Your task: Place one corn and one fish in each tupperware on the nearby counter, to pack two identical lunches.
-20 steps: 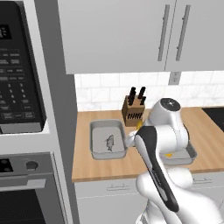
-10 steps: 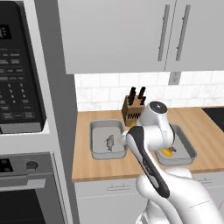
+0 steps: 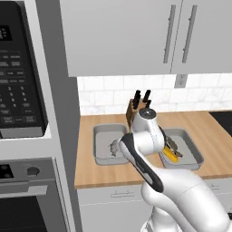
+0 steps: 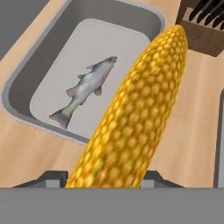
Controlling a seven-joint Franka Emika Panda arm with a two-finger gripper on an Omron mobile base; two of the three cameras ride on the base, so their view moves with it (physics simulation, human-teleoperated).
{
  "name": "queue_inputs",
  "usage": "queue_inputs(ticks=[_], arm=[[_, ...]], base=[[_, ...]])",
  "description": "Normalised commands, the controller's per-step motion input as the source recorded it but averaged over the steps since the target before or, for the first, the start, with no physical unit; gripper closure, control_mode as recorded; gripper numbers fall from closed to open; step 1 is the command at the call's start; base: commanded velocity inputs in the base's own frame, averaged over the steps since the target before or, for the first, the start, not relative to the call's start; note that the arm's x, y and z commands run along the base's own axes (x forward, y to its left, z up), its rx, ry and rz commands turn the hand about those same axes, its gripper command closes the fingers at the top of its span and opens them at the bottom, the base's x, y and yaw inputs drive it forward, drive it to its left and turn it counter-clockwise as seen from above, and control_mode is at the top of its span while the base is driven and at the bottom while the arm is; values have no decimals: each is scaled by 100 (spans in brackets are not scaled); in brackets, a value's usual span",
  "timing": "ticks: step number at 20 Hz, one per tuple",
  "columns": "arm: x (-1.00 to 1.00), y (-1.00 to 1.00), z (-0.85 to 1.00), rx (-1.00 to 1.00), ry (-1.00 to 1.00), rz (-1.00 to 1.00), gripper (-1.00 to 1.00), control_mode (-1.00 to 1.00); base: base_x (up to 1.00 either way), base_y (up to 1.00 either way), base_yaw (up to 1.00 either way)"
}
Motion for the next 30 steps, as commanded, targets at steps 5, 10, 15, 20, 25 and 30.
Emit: queue_inputs(ticks=[5,10,15,20,25,30], arm=[[39,0,-32,-1,0,0,100,-100],[45,4,-34,-2,1,0,100,-100],[40,9,-18,-2,1,0,100,-100],[32,12,-16,-2,3,0,100,-100],[37,11,-33,-3,5,0,100,-100],[38,12,-26,-4,3,0,-100,-100]], base=[[0,0,0],[0,0,0],[0,0,0],[0,0,0],[0,0,0],[0,0,0]])
